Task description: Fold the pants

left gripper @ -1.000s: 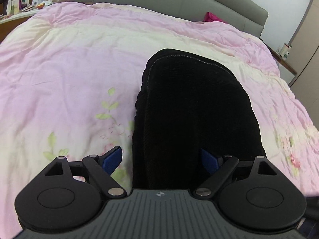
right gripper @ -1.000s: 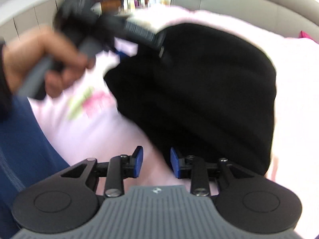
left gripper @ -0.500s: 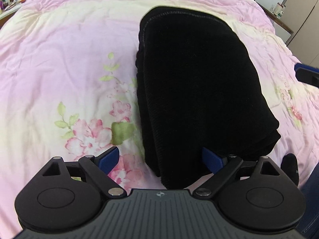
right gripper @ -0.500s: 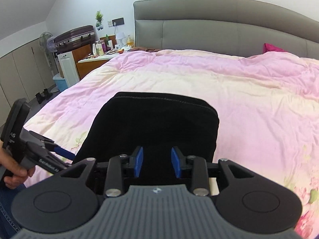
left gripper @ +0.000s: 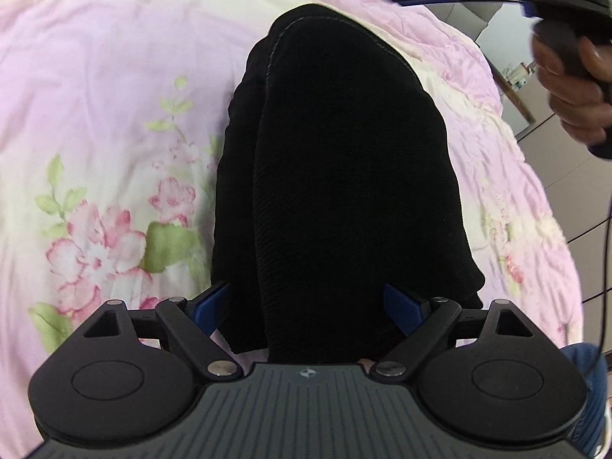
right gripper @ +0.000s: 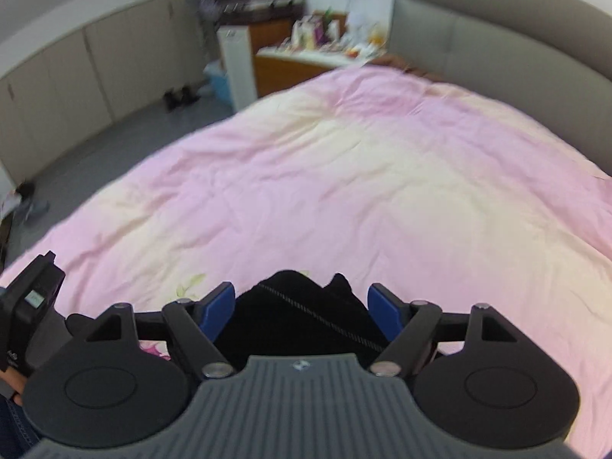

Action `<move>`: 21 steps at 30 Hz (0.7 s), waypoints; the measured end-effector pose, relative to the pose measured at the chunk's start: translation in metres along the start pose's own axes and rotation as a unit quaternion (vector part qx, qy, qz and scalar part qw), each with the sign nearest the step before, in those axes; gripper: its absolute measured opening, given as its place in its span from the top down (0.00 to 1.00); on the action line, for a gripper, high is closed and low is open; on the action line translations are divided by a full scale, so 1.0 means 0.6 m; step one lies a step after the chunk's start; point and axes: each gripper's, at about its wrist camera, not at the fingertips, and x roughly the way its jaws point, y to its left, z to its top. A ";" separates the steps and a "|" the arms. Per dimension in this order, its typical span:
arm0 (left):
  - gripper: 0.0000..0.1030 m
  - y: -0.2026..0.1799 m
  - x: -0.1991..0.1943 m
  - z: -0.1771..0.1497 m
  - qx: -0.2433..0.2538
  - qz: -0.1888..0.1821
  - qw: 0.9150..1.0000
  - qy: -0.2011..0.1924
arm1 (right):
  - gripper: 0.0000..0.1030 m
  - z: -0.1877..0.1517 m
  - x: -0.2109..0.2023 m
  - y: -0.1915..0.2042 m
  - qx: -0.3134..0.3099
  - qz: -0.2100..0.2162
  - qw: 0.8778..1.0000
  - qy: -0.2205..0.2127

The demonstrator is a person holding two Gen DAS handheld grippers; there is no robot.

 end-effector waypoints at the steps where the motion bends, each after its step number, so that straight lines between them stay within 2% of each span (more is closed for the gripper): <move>1: 0.00 0.006 0.003 0.000 -0.007 -0.007 1.000 0.003 | 0.29 0.014 0.024 -0.001 -0.017 0.004 1.000 0.024; 5: 0.00 0.016 0.010 -0.001 -0.003 -0.017 1.000 0.008 | 0.29 0.046 0.125 0.009 -0.079 0.037 0.989 0.123; 8: 0.00 0.015 0.014 0.000 0.010 -0.022 1.000 0.007 | 0.26 0.056 0.169 0.009 -0.096 0.076 0.980 0.155; 9: 0.00 0.016 0.016 0.001 0.014 -0.022 1.000 0.007 | 0.31 0.056 0.180 0.007 -0.093 0.097 0.976 0.173; 10: 0.01 0.016 0.018 0.001 0.018 -0.021 1.000 0.007 | 0.43 0.050 0.190 0.009 -0.089 0.121 0.968 0.199; 12: 0.05 0.014 0.019 0.002 0.033 -0.019 0.999 -0.001 | 0.54 0.042 0.197 0.016 -0.099 0.143 0.959 0.225; 13: 0.10 0.011 0.016 0.002 0.043 -0.018 0.999 -0.007 | 0.61 0.040 0.193 0.019 -0.104 0.148 0.958 0.224; 14: 0.14 0.008 0.012 0.003 0.050 -0.018 0.998 -0.014 | 0.63 0.038 0.185 0.019 -0.100 0.151 0.958 0.220; 15: 0.21 0.006 0.006 0.003 0.056 -0.018 0.998 -0.021 | 0.67 0.036 0.172 0.017 -0.090 0.149 0.962 0.210; 17: 0.47 -0.003 -0.013 0.008 0.072 -0.028 0.996 -0.046 | 0.70 0.035 0.136 0.004 -0.060 0.148 0.970 0.185; 18: 0.67 -0.006 -0.025 0.014 0.078 -0.049 0.994 -0.063 | 0.71 0.035 0.118 -0.004 -0.046 0.150 0.973 0.169; 19: 0.67 -0.010 -0.037 0.019 0.083 -0.055 0.991 -0.084 | 0.72 0.037 0.101 -0.013 -0.033 0.151 0.976 0.152; 21: 0.67 -0.006 -0.051 0.031 0.080 -0.041 0.989 -0.117 | 0.72 0.045 0.073 -0.034 -0.004 0.146 0.982 0.122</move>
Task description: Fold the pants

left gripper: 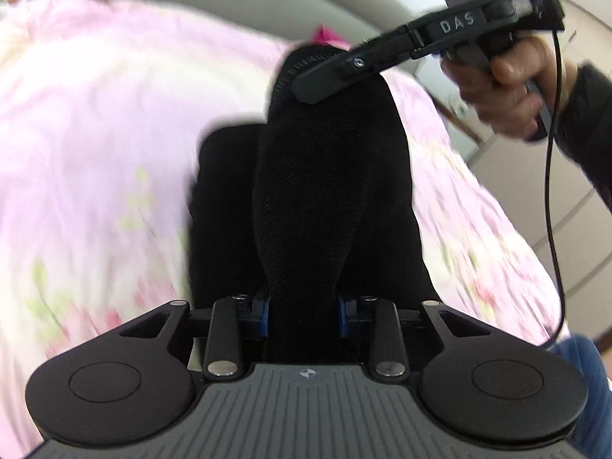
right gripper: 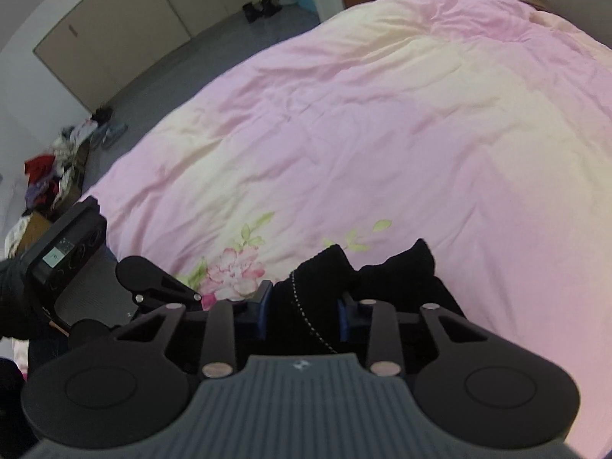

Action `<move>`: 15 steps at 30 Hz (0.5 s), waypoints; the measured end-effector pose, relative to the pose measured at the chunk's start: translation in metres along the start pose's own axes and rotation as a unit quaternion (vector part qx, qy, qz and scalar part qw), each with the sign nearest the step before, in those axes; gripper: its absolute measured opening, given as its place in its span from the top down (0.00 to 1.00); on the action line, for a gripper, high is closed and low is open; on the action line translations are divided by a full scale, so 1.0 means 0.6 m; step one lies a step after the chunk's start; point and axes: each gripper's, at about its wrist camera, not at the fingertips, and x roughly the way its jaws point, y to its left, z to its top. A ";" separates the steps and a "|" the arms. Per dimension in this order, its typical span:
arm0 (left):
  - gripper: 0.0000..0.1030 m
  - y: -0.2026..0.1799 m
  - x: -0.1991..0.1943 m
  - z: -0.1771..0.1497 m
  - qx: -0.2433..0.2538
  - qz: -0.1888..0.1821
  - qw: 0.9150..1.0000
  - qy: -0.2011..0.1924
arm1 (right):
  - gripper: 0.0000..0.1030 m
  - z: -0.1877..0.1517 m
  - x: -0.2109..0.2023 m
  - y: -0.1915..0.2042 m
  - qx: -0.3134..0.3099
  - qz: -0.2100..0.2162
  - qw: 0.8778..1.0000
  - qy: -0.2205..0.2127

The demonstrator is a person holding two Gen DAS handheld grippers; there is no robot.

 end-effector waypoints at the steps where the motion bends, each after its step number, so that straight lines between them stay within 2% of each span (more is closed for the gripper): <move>1: 0.67 0.009 0.000 0.006 -0.011 0.005 1.000 -0.007 | 0.72 0.005 -0.015 -0.008 0.013 -0.002 1.000 -0.018; 4: 0.66 0.039 0.013 0.010 -0.050 -0.003 0.999 0.020 | 0.72 0.028 -0.010 -0.024 0.033 -0.005 0.999 -0.031; 7: 0.61 0.043 0.035 -0.006 -0.050 0.011 0.997 0.059 | 0.69 0.050 0.061 -0.034 0.037 -0.018 0.999 0.015; 10: 0.58 0.049 0.032 -0.014 -0.046 0.030 0.996 0.067 | 0.63 0.055 0.139 -0.051 0.058 -0.027 0.997 0.048; 12: 0.55 0.064 0.028 -0.017 -0.068 0.018 0.995 0.069 | 0.60 0.053 0.163 -0.049 0.065 -0.036 0.996 0.041; 14: 0.49 0.071 0.031 -0.016 -0.083 0.006 0.994 0.066 | 0.58 0.048 0.152 -0.035 0.055 -0.048 0.997 0.024; 15: 0.39 0.070 0.032 -0.016 -0.082 0.007 0.994 0.065 | 0.59 0.041 0.136 -0.029 0.052 -0.056 0.997 0.008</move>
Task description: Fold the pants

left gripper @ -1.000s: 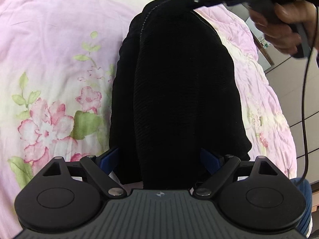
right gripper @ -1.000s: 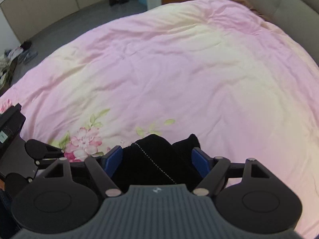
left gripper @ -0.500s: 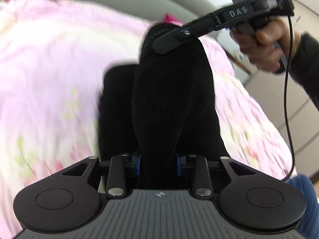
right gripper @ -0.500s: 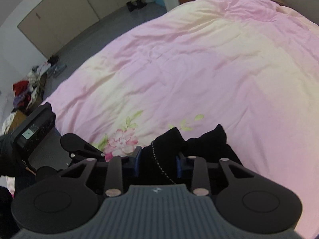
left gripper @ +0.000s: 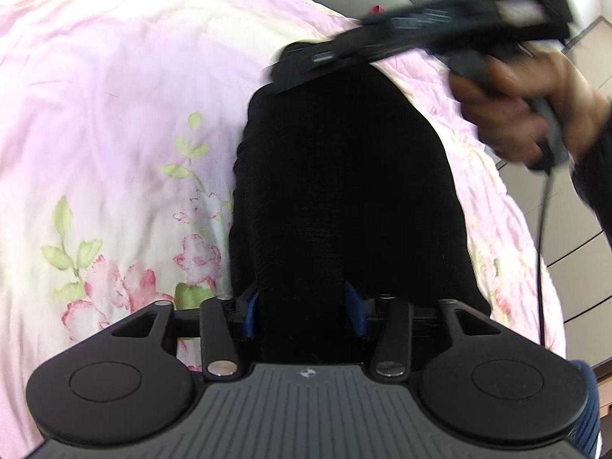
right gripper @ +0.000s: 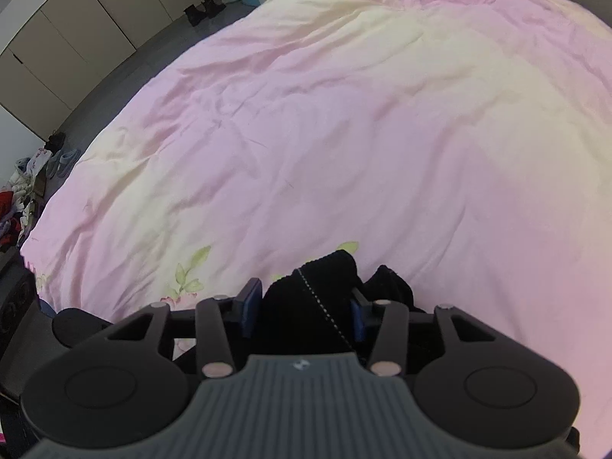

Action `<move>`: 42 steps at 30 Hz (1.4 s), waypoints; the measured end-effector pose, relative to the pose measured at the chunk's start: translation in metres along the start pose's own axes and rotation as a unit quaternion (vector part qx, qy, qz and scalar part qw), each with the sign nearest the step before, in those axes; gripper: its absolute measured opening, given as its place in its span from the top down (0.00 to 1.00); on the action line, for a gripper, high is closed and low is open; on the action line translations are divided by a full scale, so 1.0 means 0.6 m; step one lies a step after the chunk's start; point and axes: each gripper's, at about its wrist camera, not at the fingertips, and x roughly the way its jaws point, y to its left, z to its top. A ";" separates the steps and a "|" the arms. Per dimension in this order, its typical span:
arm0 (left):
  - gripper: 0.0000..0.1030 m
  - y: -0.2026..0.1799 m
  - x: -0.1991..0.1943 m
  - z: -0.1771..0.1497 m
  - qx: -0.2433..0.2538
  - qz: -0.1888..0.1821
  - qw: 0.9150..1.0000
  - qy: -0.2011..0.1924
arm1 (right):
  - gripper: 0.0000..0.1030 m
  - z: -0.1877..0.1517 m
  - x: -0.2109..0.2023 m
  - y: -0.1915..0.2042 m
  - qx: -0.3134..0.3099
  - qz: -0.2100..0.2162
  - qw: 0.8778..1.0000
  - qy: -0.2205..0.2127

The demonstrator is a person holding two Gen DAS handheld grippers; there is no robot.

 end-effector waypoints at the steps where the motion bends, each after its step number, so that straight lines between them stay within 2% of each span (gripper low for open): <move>1: 0.33 -0.004 0.001 -0.001 0.006 0.002 1.000 0.000 | 0.58 -0.012 -0.021 0.002 0.003 -0.007 1.000 -0.022; 3: 0.31 -0.015 0.003 -0.002 0.026 0.015 1.000 -0.002 | 0.55 -0.046 -0.073 0.002 0.019 -0.019 0.997 -0.073; 5: 0.29 -0.020 0.001 -0.005 0.040 0.032 0.999 -0.007 | 0.55 -0.097 -0.132 0.004 0.045 -0.046 0.989 -0.134; 9: 0.28 -0.014 0.002 -0.004 0.025 0.031 0.999 -0.005 | 0.55 -0.220 -0.195 0.014 0.126 -0.068 0.967 -0.210; 12: 0.28 -0.020 0.002 -0.005 0.025 0.043 0.999 -0.007 | 0.55 -0.308 -0.188 0.045 0.187 -0.103 0.946 -0.245; 15: 0.28 -0.030 -0.001 -0.009 0.033 0.060 0.998 -0.012 | 0.55 -0.381 -0.152 0.088 0.228 -0.182 0.919 -0.265; 18: 0.28 -0.044 0.003 -0.012 0.054 0.080 0.995 -0.005 | 0.48 -0.441 -0.091 0.119 0.275 -0.207 0.904 -0.253; 20: 0.28 -0.057 -0.001 -0.015 0.073 0.091 0.993 -0.006 | 0.48 -0.473 -0.074 0.145 0.288 -0.216 0.892 -0.272; 23: 0.34 -0.083 -0.016 -0.014 0.095 0.123 0.988 -0.019 | 0.48 -0.485 -0.091 0.153 0.282 -0.205 0.897 -0.271; 26: 0.36 -0.123 -0.039 -0.011 0.136 0.174 0.974 -0.040 | 0.49 -0.496 -0.116 0.143 0.289 -0.180 0.899 -0.277; 30: 0.40 -0.166 -0.064 0.000 0.165 0.214 0.961 -0.060 | 0.48 -0.515 -0.119 0.146 0.288 -0.168 0.900 -0.282; 36: 0.40 -0.211 -0.083 0.028 0.177 0.212 0.957 -0.086 | 0.48 -0.514 -0.128 0.157 0.270 -0.155 0.903 -0.295; 42: 0.40 -0.236 -0.046 0.059 0.196 0.203 0.955 -0.092 | 0.48 -0.504 -0.152 0.148 0.257 -0.168 0.899 -0.313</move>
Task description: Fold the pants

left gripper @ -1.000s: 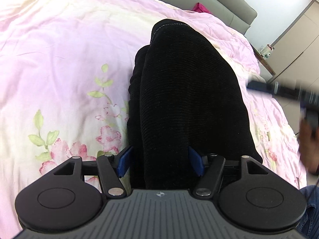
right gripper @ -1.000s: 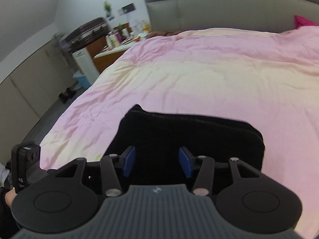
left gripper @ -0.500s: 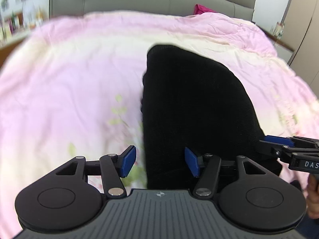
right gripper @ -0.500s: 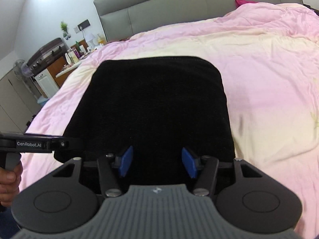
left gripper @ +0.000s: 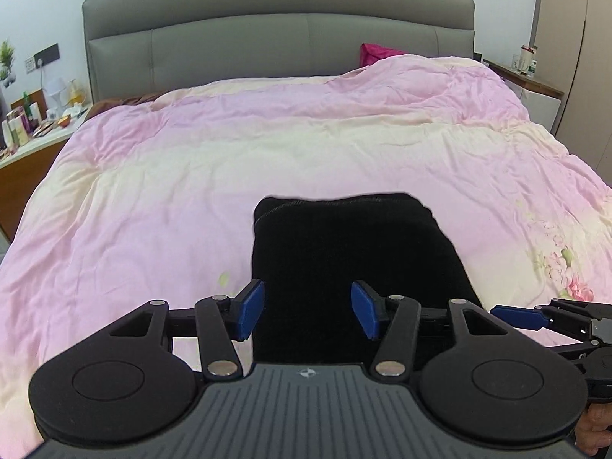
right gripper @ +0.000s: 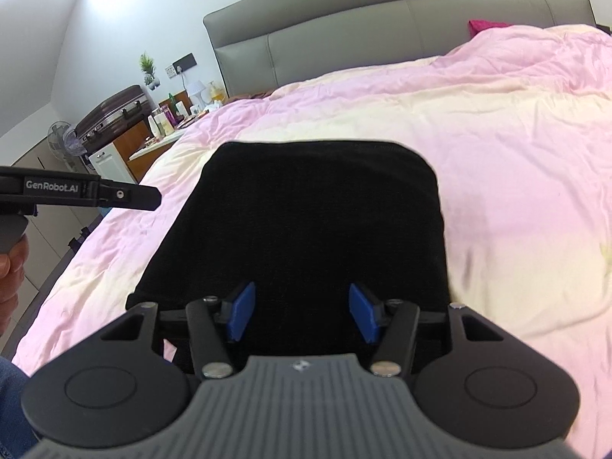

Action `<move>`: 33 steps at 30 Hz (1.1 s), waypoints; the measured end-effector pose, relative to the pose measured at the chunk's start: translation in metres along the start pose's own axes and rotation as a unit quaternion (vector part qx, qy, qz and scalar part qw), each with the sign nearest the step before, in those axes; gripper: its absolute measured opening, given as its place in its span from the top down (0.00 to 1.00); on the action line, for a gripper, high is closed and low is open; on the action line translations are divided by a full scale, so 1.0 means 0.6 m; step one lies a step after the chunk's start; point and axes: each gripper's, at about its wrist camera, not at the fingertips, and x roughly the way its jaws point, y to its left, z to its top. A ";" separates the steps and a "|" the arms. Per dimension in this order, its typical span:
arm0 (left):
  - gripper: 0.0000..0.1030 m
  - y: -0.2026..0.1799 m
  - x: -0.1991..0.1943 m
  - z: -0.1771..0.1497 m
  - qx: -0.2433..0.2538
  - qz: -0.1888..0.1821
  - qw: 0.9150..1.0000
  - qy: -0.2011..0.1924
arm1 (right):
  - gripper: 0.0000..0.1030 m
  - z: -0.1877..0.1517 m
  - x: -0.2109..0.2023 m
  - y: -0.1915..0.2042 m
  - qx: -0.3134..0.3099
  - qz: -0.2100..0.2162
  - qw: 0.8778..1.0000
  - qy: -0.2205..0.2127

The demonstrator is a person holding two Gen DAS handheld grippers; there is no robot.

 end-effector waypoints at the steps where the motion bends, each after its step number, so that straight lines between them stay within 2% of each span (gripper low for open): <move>1: 0.40 -0.004 0.007 0.008 0.000 0.001 1.000 -0.006 | 0.48 0.006 -0.002 -0.005 -0.001 -0.004 1.000 -0.004; 4: 0.40 -0.016 0.026 0.031 0.006 -0.004 1.000 -0.016 | 0.48 0.033 0.002 -0.028 0.006 -0.016 1.000 -0.014; 7: 0.39 -0.028 0.065 0.046 0.023 -0.002 1.000 -0.005 | 0.48 0.062 0.014 -0.054 0.017 -0.032 0.999 -0.026; 10: 0.39 -0.022 0.110 0.051 0.030 0.025 0.999 0.009 | 0.48 0.090 0.036 -0.082 0.039 -0.046 0.998 -0.035; 14: 0.36 0.007 0.156 0.045 0.008 0.034 0.999 0.025 | 0.48 0.125 0.074 -0.109 0.055 -0.043 0.997 -0.042; 17: 0.35 0.023 0.183 0.038 0.005 0.046 0.998 0.042 | 0.48 0.142 0.127 -0.116 0.057 -0.031 0.998 -0.023; 19: 0.35 0.034 0.197 0.035 -0.001 0.045 0.998 0.051 | 0.48 0.144 0.165 -0.118 0.049 -0.030 0.998 -0.002; 21: 0.35 0.047 0.208 0.031 -0.020 0.033 0.997 0.060 | 0.48 0.135 0.196 -0.104 0.009 -0.044 0.999 0.008; 24: 0.35 0.058 0.225 0.026 -0.040 0.023 0.997 0.067 | 0.47 0.118 0.214 -0.098 -0.029 -0.051 0.998 0.018; 27: 0.35 0.051 0.229 0.029 -0.028 0.035 0.997 0.069 | 0.47 0.124 0.209 -0.137 0.020 -0.016 0.999 0.033; 30: 0.35 0.055 0.209 0.043 -0.034 0.028 0.997 0.068 | 0.47 0.125 0.163 -0.164 0.061 -0.006 0.998 0.022; 32: 0.35 0.054 0.179 0.045 -0.030 0.036 0.997 0.060 | 0.47 0.115 0.126 -0.165 0.066 0.007 0.998 0.015; 33: 0.30 0.054 0.164 0.043 -0.028 0.050 0.997 0.059 | 0.43 0.109 0.108 -0.161 0.060 0.007 0.998 0.018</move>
